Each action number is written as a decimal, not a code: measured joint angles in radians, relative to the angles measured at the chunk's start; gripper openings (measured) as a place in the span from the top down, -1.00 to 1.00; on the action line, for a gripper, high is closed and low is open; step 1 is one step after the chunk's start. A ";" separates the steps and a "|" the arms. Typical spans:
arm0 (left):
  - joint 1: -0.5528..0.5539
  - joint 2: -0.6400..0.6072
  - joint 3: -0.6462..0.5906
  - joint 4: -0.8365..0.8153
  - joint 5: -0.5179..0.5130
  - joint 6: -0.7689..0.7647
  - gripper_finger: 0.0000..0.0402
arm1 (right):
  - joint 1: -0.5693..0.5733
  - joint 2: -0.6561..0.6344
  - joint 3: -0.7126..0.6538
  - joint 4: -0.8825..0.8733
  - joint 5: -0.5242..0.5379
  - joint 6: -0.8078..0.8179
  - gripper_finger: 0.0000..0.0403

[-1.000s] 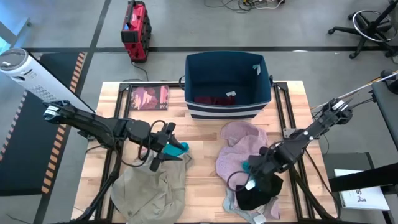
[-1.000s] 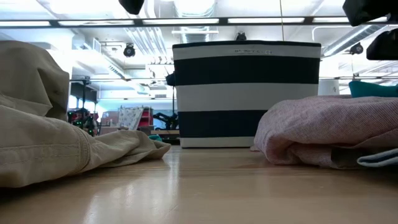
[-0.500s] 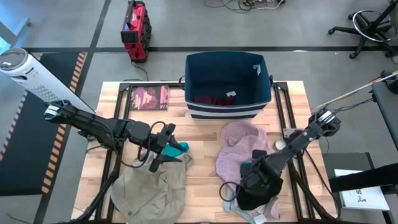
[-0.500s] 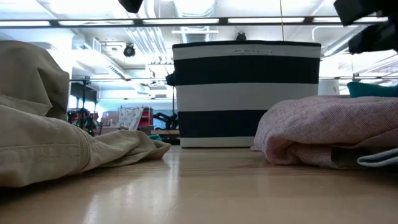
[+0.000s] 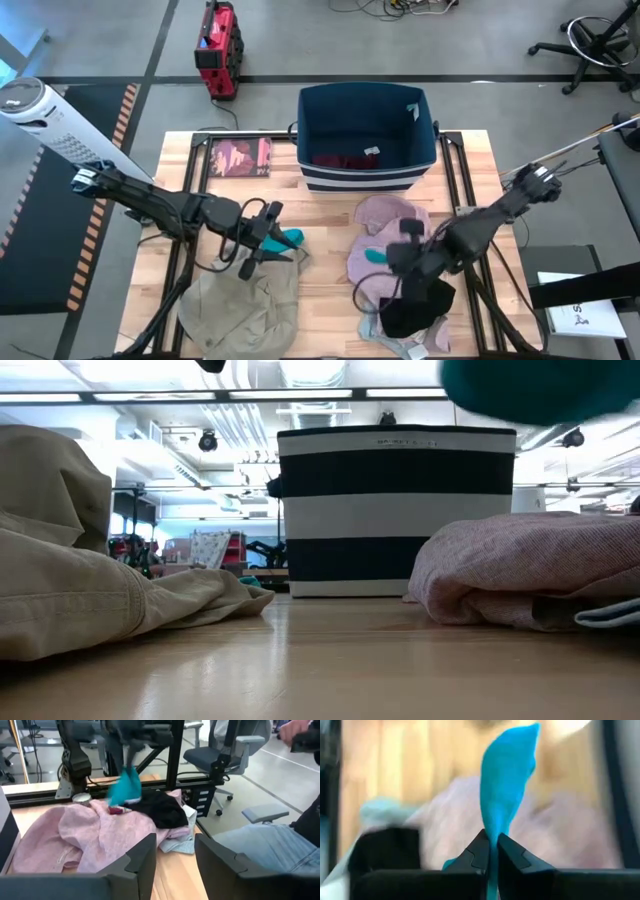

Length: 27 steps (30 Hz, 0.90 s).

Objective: Sort clothes
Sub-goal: Put the right blue sock into the blue laundry bin

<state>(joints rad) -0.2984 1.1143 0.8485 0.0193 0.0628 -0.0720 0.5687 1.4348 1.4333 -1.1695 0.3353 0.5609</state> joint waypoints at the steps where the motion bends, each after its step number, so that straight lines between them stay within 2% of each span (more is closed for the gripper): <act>1: -0.002 0.000 0.006 -0.002 0.000 -0.002 0.41 | -0.011 -0.017 0.015 -0.001 0.043 -0.019 1.00; 7: -0.004 -0.001 0.035 -0.035 0.000 -0.016 0.33 | -0.107 -0.098 0.097 0.016 0.303 -0.189 1.00; 11: -0.005 -0.001 0.043 -0.045 0.000 -0.016 0.19 | -0.221 -0.142 0.114 0.156 0.394 -0.378 1.00; 15: -0.010 -0.001 0.054 -0.058 0.000 -0.016 0.03 | -0.367 -0.161 0.114 0.354 0.387 -0.609 1.00; 18: -0.011 -0.002 0.055 -0.067 0.000 -0.017 -0.08 | -0.492 -0.165 0.114 0.468 0.326 -0.727 1.00; 24: -0.024 -0.002 0.055 -0.138 0.001 -0.072 -0.24 | -0.744 -0.137 0.114 0.526 0.161 -0.803 1.00; 27: -0.041 -0.002 0.055 -0.166 0.001 -0.105 -0.28 | -0.839 -0.102 0.112 0.524 0.155 -0.806 1.00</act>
<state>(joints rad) -0.3392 1.1126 0.9031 -0.1464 0.0639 -0.1775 -0.2702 1.3324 1.5455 -0.6456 0.4898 -0.2448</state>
